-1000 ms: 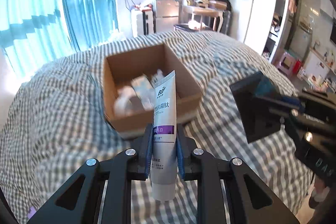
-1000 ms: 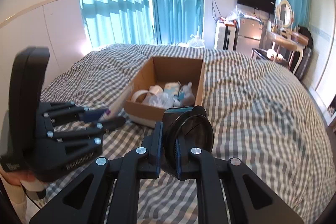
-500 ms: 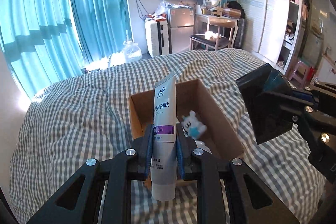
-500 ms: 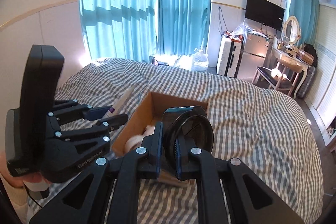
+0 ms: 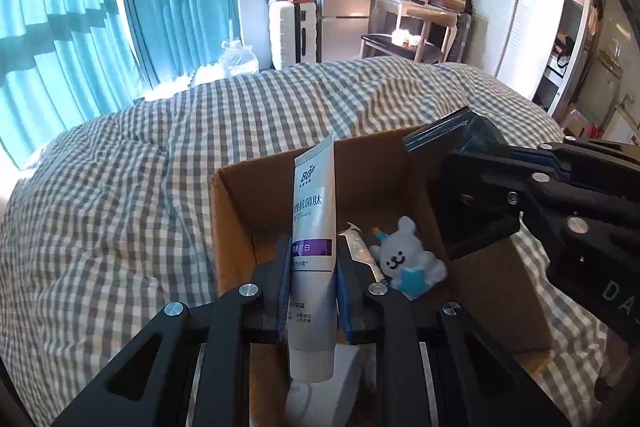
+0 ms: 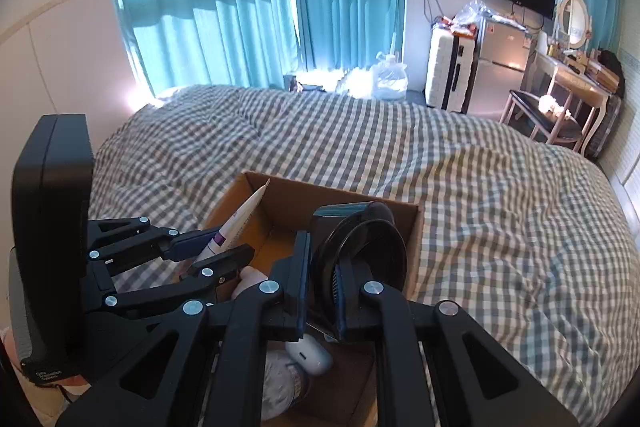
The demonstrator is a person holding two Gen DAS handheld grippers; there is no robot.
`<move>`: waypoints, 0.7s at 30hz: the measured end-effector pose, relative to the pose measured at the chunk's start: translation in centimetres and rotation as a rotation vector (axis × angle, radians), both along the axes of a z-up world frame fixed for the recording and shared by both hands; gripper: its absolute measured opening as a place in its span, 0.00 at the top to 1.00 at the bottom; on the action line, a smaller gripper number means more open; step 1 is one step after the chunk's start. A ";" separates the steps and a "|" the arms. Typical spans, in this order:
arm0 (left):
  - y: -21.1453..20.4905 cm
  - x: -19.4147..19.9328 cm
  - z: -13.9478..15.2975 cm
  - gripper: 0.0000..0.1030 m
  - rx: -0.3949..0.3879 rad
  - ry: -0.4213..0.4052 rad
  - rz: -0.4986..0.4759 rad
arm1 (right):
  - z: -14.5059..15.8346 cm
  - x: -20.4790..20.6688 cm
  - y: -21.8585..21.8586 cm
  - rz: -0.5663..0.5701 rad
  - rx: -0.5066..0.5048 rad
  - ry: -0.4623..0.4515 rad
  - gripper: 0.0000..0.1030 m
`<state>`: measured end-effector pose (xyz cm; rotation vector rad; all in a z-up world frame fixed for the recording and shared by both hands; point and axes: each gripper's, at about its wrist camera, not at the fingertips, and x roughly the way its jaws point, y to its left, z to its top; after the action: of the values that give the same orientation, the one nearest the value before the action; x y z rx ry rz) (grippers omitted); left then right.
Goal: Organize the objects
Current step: 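Drop the toothpaste tube into the box with the left tool while the right tool releases the black cup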
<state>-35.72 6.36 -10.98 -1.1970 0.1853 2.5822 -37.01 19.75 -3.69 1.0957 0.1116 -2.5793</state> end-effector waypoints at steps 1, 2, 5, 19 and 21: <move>0.1 -0.4 -0.6 0.81 0.001 -0.005 -0.003 | -0.6 -0.7 -0.2 0.000 0.004 -0.006 0.90; 0.1 -0.7 -1.0 0.81 0.003 -0.011 -0.004 | -1.3 -1.2 -0.3 0.002 0.012 -0.007 0.90; 0.1 -1.7 -2.2 0.81 0.007 -0.032 -0.009 | -3.0 -2.2 -0.3 0.010 0.007 -0.027 0.90; -0.4 -3.3 -4.8 0.81 -0.001 -0.119 0.012 | -5.9 -3.1 -0.7 0.022 0.022 -0.092 0.89; -0.5 -2.9 -4.9 0.79 0.003 -0.110 0.000 | -6.0 -3.0 -0.8 0.021 0.039 -0.101 0.70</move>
<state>-38.63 5.85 -15.93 -1.3337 0.1574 2.5068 -39.97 18.99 -9.67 1.2305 0.1493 -2.5077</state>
